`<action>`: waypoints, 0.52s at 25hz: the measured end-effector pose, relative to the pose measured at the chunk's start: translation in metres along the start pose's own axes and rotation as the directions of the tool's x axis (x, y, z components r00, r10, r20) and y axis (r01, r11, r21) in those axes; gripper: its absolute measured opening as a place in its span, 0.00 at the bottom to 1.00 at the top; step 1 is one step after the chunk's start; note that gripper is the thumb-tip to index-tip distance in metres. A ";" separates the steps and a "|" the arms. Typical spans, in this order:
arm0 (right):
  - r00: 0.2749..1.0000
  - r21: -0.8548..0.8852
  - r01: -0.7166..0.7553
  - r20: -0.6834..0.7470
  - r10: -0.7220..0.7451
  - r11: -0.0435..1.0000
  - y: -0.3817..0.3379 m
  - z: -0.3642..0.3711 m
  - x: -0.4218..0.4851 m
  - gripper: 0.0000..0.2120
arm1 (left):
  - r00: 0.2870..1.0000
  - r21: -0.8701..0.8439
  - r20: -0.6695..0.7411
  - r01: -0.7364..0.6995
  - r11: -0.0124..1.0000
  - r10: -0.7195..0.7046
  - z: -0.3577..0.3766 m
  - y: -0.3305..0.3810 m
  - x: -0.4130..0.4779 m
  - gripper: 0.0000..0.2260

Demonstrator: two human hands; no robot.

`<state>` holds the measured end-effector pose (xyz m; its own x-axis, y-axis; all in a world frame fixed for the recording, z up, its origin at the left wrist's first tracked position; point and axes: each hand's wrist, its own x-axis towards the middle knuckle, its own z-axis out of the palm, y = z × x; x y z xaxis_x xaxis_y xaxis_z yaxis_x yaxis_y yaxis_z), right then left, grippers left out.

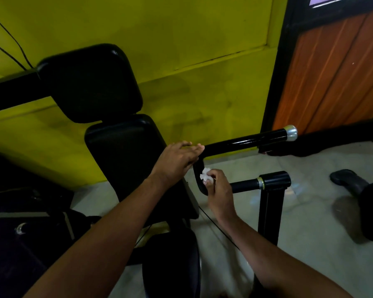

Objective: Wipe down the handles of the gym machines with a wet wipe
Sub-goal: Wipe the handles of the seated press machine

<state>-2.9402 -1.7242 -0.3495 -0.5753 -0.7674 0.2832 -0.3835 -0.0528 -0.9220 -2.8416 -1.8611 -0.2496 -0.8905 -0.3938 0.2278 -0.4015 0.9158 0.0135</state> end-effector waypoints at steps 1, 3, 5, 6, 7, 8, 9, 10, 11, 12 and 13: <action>0.998 0.035 -0.059 -0.010 0.059 0.998 -0.001 -0.002 0.004 0.19 | 1.000 0.003 -0.004 0.002 1.000 -0.002 0.000 0.001 -0.001 0.20; 0.984 0.092 -0.177 0.043 0.174 0.980 0.001 -0.008 0.014 0.11 | 1.000 0.004 -0.014 0.001 1.000 -0.001 -0.002 0.001 0.001 0.19; 0.978 0.036 -0.195 0.082 0.191 0.980 0.003 -0.010 0.021 0.07 | 1.000 -0.003 -0.016 0.013 1.000 -0.013 -0.002 0.001 0.002 0.19; 0.973 0.027 -0.214 0.094 0.210 0.977 0.002 -0.009 0.023 0.07 | 1.000 -0.001 -0.016 0.016 1.000 -0.016 -0.001 0.002 0.002 0.19; 0.960 0.063 -0.265 0.111 0.258 0.962 -0.002 -0.008 0.028 0.08 | 1.000 0.004 -0.015 0.007 1.000 -0.007 -0.001 0.002 0.002 0.19; 0.938 0.126 -0.334 0.143 0.316 0.934 -0.009 -0.009 0.036 0.10 | 1.000 0.007 -0.010 -0.008 1.000 0.008 -0.001 0.001 0.002 0.19; 0.912 0.130 -0.390 0.192 0.363 0.912 -0.013 -0.008 0.047 0.12 | 1.000 0.010 -0.007 -0.015 1.000 0.015 -0.002 0.000 0.003 0.19; 0.879 0.101 -0.428 0.277 0.388 0.898 -0.013 -0.010 0.058 0.12 | 1.000 0.012 -0.007 -0.010 1.000 0.010 -0.003 -0.001 0.004 0.20; 0.836 0.013 -0.439 0.372 0.403 0.898 -0.012 -0.013 0.068 0.12 | 1.000 0.010 -0.005 -0.001 1.000 0.001 -0.004 0.000 0.005 0.20; 0.788 -0.062 -0.434 0.458 0.412 0.899 -0.011 -0.017 0.074 0.10 | 1.000 0.003 0.002 0.008 1.000 -0.008 -0.004 0.000 0.004 0.19; 0.750 -0.108 -0.425 0.513 0.417 0.899 -0.009 -0.021 0.077 0.08 | 1.000 0.004 0.006 0.006 1.000 -0.006 -0.004 0.000 0.002 0.19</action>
<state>-2.9963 -1.7696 -0.3141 -0.2207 -0.9256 -0.3074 -0.1780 0.3481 -0.9204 -2.8429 -1.8621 -0.2455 -0.8895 -0.3996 0.2217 -0.4076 0.9131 0.0107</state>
